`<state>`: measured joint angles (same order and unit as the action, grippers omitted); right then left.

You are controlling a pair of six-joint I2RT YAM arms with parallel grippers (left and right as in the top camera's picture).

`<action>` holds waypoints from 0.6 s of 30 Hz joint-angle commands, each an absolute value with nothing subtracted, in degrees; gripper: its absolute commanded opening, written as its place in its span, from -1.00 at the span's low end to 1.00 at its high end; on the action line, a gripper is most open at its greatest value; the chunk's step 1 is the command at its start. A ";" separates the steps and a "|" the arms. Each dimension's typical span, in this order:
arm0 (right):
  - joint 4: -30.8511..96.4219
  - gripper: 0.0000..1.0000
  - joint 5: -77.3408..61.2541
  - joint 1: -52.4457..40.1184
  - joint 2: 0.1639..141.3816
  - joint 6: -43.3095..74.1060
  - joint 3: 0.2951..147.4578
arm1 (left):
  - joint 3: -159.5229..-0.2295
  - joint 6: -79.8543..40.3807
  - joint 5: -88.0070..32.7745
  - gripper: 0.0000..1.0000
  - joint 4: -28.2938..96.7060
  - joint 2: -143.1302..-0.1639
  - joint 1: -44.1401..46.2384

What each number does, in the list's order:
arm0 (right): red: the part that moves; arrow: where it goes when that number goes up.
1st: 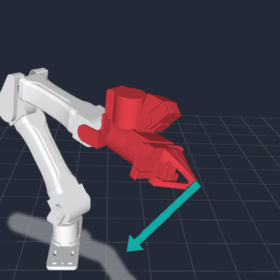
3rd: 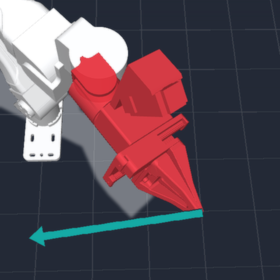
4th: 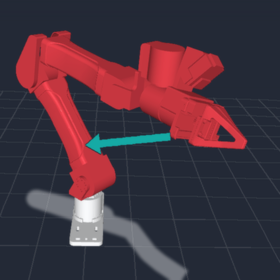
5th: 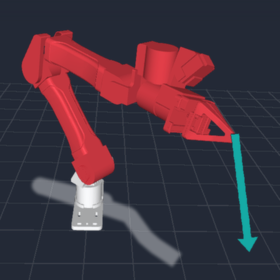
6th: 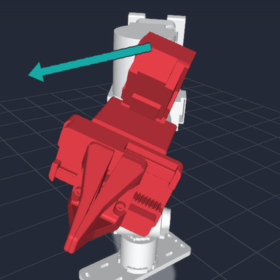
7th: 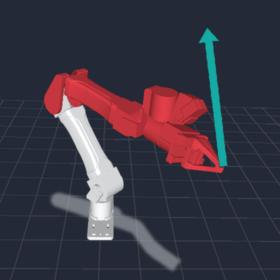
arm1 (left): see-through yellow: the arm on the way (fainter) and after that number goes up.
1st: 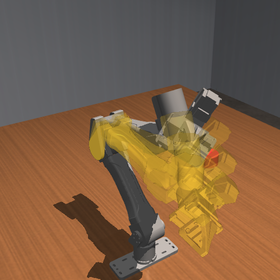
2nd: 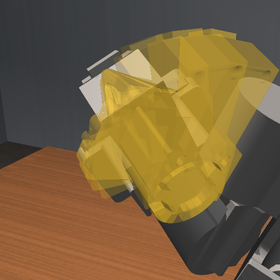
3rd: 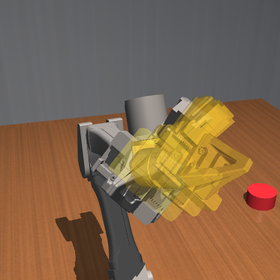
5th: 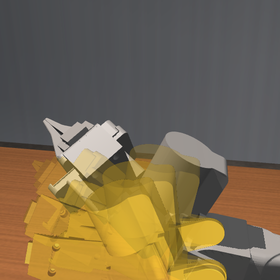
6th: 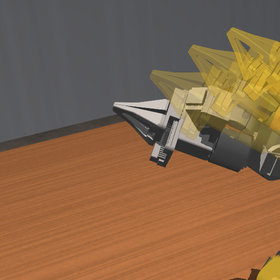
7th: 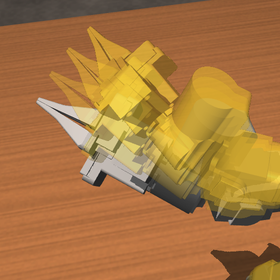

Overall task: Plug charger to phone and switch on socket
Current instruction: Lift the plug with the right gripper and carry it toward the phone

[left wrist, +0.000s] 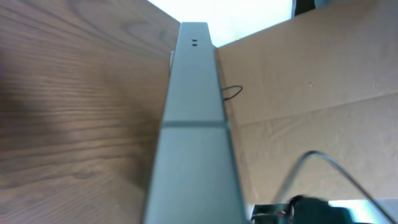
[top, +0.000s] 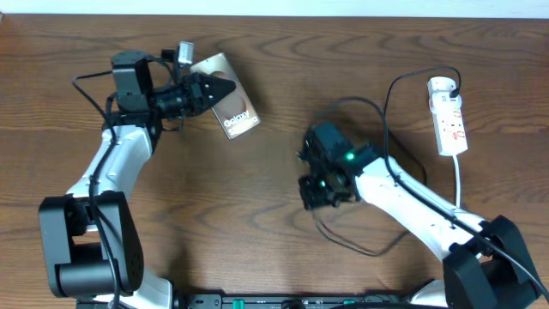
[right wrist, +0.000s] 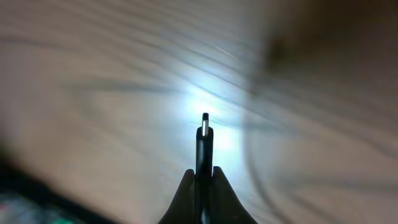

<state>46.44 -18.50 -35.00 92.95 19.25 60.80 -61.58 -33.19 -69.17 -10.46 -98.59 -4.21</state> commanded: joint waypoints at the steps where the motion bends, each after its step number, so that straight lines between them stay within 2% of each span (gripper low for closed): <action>1: 46.54 -0.98 -31.88 -34.79 92.77 10.13 66.41 | -62.06 -33.28 -73.32 -0.85 -11.27 -98.72 -5.34; 6: 45.10 -0.98 -49.15 -33.65 92.77 4.23 69.43 | -62.06 -34.94 -74.74 -0.85 -12.67 -98.72 -6.44; 11: 42.83 -0.98 -63.46 -30.28 92.97 -0.08 69.36 | -62.06 -42.04 -77.58 -0.86 -21.69 -98.72 -6.96; 18: 38.70 -0.98 -70.94 -25.85 94.59 -0.30 69.36 | -62.06 -48.03 -77.58 -0.85 -29.06 -98.72 -6.96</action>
<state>40.53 -61.52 -27.66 93.01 1.83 68.53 -61.47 -43.66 -75.24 -27.14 -98.65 -6.70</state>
